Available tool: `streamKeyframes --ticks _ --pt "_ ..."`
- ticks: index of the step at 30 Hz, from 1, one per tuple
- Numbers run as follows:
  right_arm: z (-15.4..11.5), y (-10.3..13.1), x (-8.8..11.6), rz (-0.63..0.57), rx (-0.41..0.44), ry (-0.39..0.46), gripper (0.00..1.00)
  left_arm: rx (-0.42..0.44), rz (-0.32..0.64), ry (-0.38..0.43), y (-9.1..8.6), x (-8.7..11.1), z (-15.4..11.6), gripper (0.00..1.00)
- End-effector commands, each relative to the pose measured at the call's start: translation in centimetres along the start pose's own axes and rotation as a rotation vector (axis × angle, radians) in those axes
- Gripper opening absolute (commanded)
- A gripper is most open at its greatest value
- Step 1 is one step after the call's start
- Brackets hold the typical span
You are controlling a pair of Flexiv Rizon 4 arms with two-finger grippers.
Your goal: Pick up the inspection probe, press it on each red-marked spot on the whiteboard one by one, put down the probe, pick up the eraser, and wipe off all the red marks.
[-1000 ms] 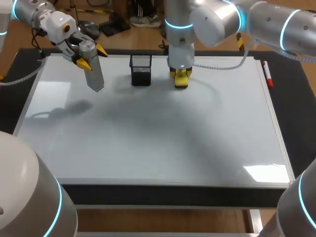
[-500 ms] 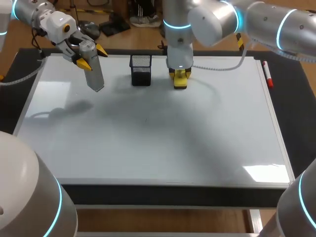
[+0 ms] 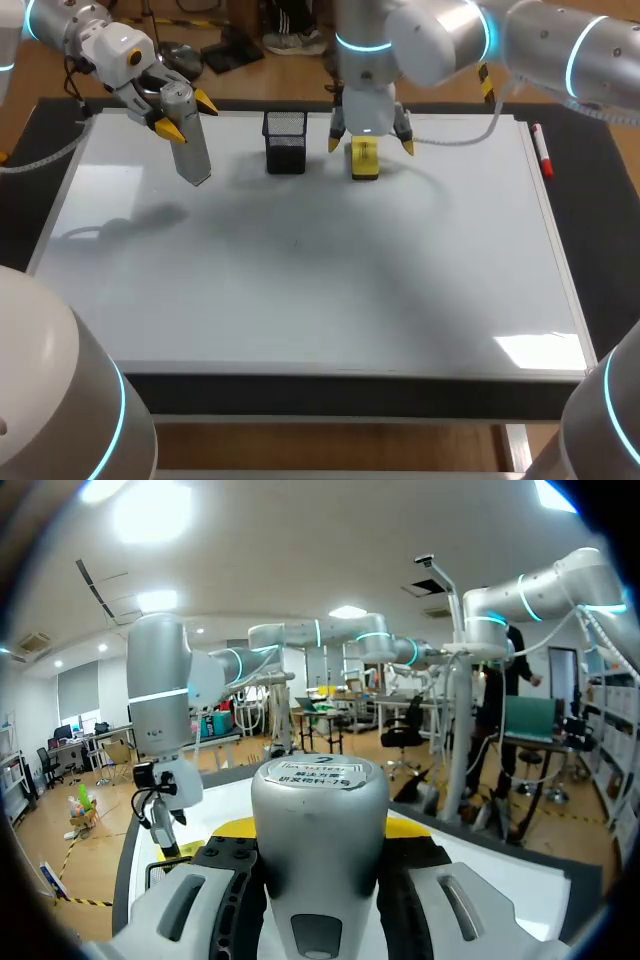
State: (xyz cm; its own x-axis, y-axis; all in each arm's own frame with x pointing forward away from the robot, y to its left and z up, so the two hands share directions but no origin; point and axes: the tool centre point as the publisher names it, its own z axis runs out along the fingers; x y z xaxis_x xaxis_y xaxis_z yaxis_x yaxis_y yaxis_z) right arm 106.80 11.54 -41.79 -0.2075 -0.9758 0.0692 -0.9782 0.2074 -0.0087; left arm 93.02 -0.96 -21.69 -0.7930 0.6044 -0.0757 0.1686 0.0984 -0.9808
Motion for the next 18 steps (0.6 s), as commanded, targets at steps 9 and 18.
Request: streamKeyframes --ticks 9,18 --pt "-2.3 -0.2 2.8 0.395 -0.097 -0.096 1.0 0.0 0.001 0.003 -0.1 0.0 -0.1 0.0" --pt "-5.2 -0.1 5.0 0.681 -0.119 -0.188 1.0 0.0 0.001 0.003 -0.1 0.0 -0.1 0.0"
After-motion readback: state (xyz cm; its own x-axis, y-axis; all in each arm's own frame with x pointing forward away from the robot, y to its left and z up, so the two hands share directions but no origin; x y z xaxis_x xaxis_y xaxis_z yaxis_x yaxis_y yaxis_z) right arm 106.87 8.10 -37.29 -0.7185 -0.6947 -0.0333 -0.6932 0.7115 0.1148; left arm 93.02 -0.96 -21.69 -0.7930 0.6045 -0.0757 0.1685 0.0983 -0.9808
